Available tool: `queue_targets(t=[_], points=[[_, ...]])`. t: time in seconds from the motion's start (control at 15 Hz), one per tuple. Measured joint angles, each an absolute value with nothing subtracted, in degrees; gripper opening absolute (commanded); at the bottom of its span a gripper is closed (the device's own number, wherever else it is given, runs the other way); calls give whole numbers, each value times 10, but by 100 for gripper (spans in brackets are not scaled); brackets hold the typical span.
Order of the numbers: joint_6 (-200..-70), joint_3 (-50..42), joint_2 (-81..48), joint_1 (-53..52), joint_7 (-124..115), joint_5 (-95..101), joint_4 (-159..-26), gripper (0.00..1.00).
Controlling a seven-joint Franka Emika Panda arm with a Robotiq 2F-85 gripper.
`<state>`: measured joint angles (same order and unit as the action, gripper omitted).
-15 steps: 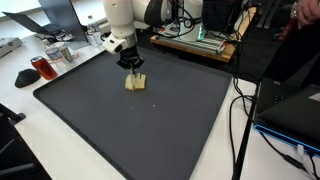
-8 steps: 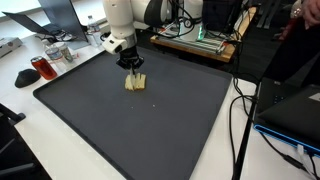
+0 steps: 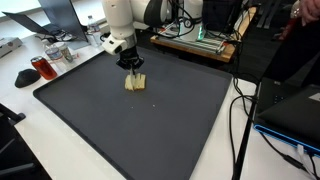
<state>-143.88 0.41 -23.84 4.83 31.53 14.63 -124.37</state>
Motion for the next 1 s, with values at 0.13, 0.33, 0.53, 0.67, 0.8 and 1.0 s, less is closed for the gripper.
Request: queue_targets(t=[0.13, 0.33, 0.53, 0.67, 0.8, 1.0], points=[[-1438, 4, -239, 49, 314, 146, -1243, 1], [-1438, 3, -240, 49, 311, 146, -1242, 1], [-1438, -1, -240, 50, 308, 146, -1242, 1], [-1438, -4, -240, 50, 308, 146, -1243, 1], [-1438, -7, -240, 52, 308, 146, -1244, 1], [-1434, -11, -237, 54, 308, 146, -1248, 1]])
